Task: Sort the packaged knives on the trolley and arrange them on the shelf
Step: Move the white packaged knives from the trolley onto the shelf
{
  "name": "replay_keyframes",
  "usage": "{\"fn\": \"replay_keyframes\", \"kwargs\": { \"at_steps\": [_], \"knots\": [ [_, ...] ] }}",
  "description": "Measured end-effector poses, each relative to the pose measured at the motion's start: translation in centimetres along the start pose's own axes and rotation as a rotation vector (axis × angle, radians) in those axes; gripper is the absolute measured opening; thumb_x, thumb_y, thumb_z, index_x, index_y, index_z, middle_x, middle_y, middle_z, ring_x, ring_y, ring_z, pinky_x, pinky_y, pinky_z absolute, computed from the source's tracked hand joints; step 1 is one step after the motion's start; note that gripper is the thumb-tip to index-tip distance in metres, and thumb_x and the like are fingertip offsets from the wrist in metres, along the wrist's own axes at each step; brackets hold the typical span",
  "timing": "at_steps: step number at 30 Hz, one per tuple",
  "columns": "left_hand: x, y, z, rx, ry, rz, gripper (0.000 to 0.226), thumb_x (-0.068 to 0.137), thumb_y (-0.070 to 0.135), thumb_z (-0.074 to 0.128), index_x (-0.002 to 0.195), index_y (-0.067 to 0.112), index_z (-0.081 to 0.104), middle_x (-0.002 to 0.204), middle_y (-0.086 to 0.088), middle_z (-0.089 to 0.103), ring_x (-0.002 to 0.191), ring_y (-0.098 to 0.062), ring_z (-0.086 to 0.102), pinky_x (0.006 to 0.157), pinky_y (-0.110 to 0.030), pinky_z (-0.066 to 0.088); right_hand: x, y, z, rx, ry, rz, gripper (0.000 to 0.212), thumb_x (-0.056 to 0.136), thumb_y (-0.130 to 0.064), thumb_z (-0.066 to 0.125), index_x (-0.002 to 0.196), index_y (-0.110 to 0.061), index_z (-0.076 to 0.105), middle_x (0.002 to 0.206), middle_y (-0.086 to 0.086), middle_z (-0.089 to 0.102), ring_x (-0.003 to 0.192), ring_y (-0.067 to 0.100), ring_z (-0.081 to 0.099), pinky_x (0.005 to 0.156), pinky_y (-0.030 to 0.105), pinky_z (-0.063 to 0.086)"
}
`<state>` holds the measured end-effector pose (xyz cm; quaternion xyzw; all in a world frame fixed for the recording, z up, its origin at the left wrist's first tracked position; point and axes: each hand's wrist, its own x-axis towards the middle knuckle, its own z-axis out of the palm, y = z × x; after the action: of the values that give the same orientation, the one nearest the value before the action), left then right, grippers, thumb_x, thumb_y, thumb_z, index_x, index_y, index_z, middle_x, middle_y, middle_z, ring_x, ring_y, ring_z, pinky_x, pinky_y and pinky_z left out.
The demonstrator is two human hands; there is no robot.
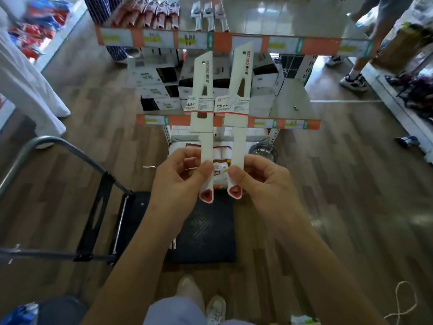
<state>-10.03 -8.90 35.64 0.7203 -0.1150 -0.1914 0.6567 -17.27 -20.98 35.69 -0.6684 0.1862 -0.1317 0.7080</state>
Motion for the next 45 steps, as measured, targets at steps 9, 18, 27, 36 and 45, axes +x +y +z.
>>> {"fn": "replay_keyframes", "kwargs": {
  "at_steps": [9, 18, 27, 36, 45],
  "knots": [
    [8.4, 1.6, -1.1, -0.083, -0.012, -0.010, 0.011, 0.084, 0.015, 0.059, 0.090, 0.023, 0.059, 0.095, -0.003, 0.067, 0.079, -0.015, 0.069, 0.061, -0.027, 0.059, 8.2, -1.0, 1.1, -0.025, 0.016, 0.014, 0.015, 0.081, -0.015, 0.064, 0.085, -0.029, 0.062, 0.077, -0.010, 0.070, 0.073, 0.006, 0.069, 0.062, 0.017, 0.055],
    [20.3, 4.8, -1.6, 0.010, -0.014, 0.054, 0.008, 0.084, 0.018, 0.061, 0.089, 0.024, 0.060, 0.085, 0.004, 0.067, 0.082, -0.016, 0.068, 0.068, -0.026, 0.059, 19.6, -2.8, 1.9, -0.074, 0.094, -0.017, 0.009, 0.081, -0.016, 0.064, 0.086, -0.024, 0.065, 0.077, -0.005, 0.071, 0.067, 0.007, 0.066, 0.060, 0.016, 0.054],
    [29.7, 6.4, 1.0, 0.057, 0.012, 0.039, 0.012, 0.084, 0.022, 0.062, 0.095, 0.021, 0.060, 0.090, -0.002, 0.067, 0.083, -0.017, 0.066, 0.068, -0.026, 0.057, 29.6, -4.6, -2.1, -0.213, 0.148, -0.069, 0.014, 0.081, -0.018, 0.065, 0.079, -0.031, 0.062, 0.063, -0.014, 0.068, 0.060, 0.004, 0.064, 0.057, 0.018, 0.055],
    [38.1, 7.7, 5.6, 0.026, 0.234, 0.001, 0.013, 0.082, 0.026, 0.063, 0.083, 0.034, 0.053, 0.084, 0.013, 0.062, 0.073, 0.002, 0.060, 0.061, -0.012, 0.048, 42.8, -5.9, -6.9, -0.503, -0.007, -0.019, 0.020, 0.082, -0.027, 0.065, 0.096, -0.013, 0.069, 0.068, -0.005, 0.065, 0.060, 0.009, 0.061, 0.065, 0.029, 0.052],
    [41.9, 8.4, 7.9, 0.004, 0.325, 0.009, 0.019, 0.081, 0.021, 0.065, 0.072, 0.034, 0.054, 0.075, 0.015, 0.060, 0.062, 0.006, 0.059, 0.054, -0.005, 0.048, 47.9, -5.7, -7.6, -0.413, -0.128, 0.138, 0.020, 0.083, -0.023, 0.065, 0.064, -0.025, 0.063, 0.056, -0.007, 0.065, 0.056, 0.009, 0.060, 0.064, 0.032, 0.051]
  ]
}}
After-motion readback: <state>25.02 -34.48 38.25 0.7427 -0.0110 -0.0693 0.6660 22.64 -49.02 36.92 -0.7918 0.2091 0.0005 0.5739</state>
